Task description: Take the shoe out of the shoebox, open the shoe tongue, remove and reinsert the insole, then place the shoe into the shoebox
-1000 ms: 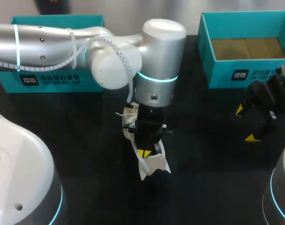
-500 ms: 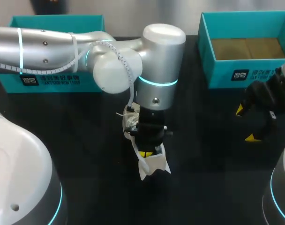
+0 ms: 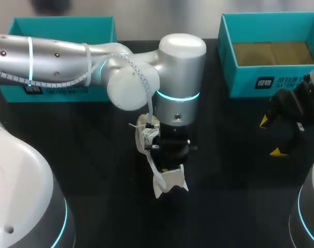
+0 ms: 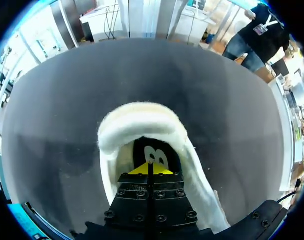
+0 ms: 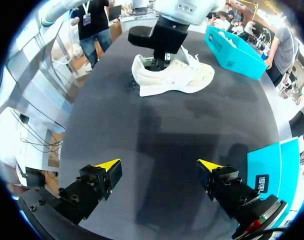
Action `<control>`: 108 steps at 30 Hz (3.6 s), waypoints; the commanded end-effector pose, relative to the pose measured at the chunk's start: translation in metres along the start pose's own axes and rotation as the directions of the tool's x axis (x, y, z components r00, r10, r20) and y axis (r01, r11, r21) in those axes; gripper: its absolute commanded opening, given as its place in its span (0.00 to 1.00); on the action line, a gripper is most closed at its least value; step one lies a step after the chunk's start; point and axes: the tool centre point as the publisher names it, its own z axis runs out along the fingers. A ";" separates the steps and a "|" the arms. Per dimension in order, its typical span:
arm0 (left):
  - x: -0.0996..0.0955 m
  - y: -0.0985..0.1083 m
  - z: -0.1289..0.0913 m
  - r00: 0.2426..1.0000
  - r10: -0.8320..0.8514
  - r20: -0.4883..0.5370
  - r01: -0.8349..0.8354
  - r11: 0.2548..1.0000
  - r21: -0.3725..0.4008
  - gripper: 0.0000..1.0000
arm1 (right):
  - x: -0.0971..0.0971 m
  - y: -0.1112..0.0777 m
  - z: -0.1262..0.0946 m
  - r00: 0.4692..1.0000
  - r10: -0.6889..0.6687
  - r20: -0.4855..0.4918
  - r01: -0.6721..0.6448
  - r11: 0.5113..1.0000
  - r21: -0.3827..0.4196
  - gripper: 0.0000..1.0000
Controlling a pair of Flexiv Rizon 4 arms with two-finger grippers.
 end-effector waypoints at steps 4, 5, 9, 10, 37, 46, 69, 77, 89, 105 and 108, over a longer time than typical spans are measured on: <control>0.004 -0.015 -0.008 0.998 -0.040 -0.053 0.038 0.998 -0.042 0.00 | 0.000 0.001 0.000 1.000 0.001 0.000 -0.001 1.000 0.003 1.00; 0.004 -0.016 -0.005 0.998 -0.036 -0.060 0.034 0.999 -0.033 0.00 | 0.000 0.001 0.000 1.000 0.001 0.000 -0.001 1.000 0.003 1.00; 0.008 -0.016 0.009 0.995 -0.051 -0.088 0.049 0.999 -0.018 0.00 | 0.000 0.001 0.000 1.000 0.001 0.000 -0.001 1.000 0.003 1.00; 0.007 -0.015 0.014 0.994 -0.061 -0.094 0.059 0.998 -0.030 0.00 | 0.000 0.001 0.000 1.000 0.001 0.000 -0.001 1.000 0.003 1.00; 0.009 -0.023 -0.020 0.987 -0.106 0.122 0.115 0.991 -0.074 0.00 | 0.000 0.001 0.000 1.000 0.001 0.000 -0.001 1.000 0.003 1.00; -0.005 -0.014 0.020 0.984 -0.163 0.075 0.164 0.986 -0.005 0.00 | 0.000 0.001 0.000 1.000 0.001 0.000 -0.001 1.000 0.003 1.00; 0.008 -0.003 -0.007 0.981 -0.130 0.147 0.154 0.973 -0.171 0.00 | 0.000 0.001 0.000 1.000 0.001 0.000 -0.001 1.000 0.003 1.00; -0.001 0.009 0.012 0.984 -0.173 -0.031 0.164 0.966 -0.198 0.00 | 0.000 0.001 0.000 1.000 0.001 0.000 -0.001 1.000 0.003 1.00; -0.005 0.019 0.025 0.981 -0.190 0.038 0.194 0.958 -0.213 0.00 | 0.000 0.001 0.000 1.000 0.001 0.000 -0.001 1.000 0.003 1.00; 0.015 0.003 -0.031 0.956 -0.219 0.195 0.273 0.907 -0.321 0.00 | 0.000 0.001 0.000 1.000 0.001 0.000 -0.001 1.000 0.003 1.00; 0.017 0.005 -0.030 0.943 -0.242 0.228 0.311 0.885 -0.348 0.00 | 0.000 0.001 0.000 1.000 0.001 0.000 -0.001 1.000 0.003 1.00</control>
